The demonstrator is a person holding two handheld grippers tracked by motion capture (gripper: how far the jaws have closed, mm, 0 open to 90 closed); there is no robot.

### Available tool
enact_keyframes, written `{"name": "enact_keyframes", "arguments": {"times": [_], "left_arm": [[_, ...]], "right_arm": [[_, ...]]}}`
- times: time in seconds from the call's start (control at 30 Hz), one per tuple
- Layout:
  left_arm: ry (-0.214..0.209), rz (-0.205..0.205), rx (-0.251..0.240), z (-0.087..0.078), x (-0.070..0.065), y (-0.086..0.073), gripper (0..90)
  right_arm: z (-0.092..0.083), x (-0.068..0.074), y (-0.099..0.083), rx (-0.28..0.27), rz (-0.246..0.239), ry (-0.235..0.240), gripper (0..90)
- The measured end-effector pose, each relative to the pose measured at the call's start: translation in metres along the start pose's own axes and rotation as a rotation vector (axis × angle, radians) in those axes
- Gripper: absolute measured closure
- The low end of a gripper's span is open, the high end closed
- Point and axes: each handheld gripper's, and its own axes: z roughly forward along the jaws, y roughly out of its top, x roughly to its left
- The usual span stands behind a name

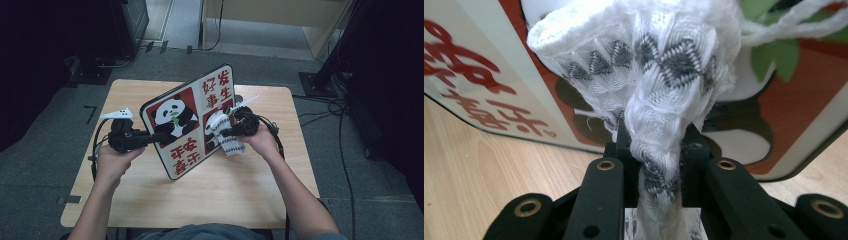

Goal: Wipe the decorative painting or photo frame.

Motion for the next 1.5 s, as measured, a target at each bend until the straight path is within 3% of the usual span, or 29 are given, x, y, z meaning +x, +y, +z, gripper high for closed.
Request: {"name": "enact_keyframes", "arguments": {"times": [0.53, 0.67, 0.9, 1.5], "left_arm": [[-0.011, 0.002, 0.002, 0.000, 0.001, 0.000, 76.6], [-0.009, -0.001, 0.001, 0.000, 0.001, 0.000, 76.5], [-0.005, -0.002, -0.003, 0.000, 0.000, -0.002, 76.5], [0.004, -0.010, -0.007, 0.000, 0.000, -0.002, 76.4]], "right_arm": [[0.017, -0.006, -0.014, 0.053, 0.021, -0.015, 78.0], [0.017, -0.008, -0.016, 0.049, 0.032, 0.005, 78.1], [0.009, -0.009, -0.017, 0.043, 0.026, 0.012, 78.5], [-0.032, 0.007, 0.009, -0.073, -0.017, 0.021, 78.6]]}}
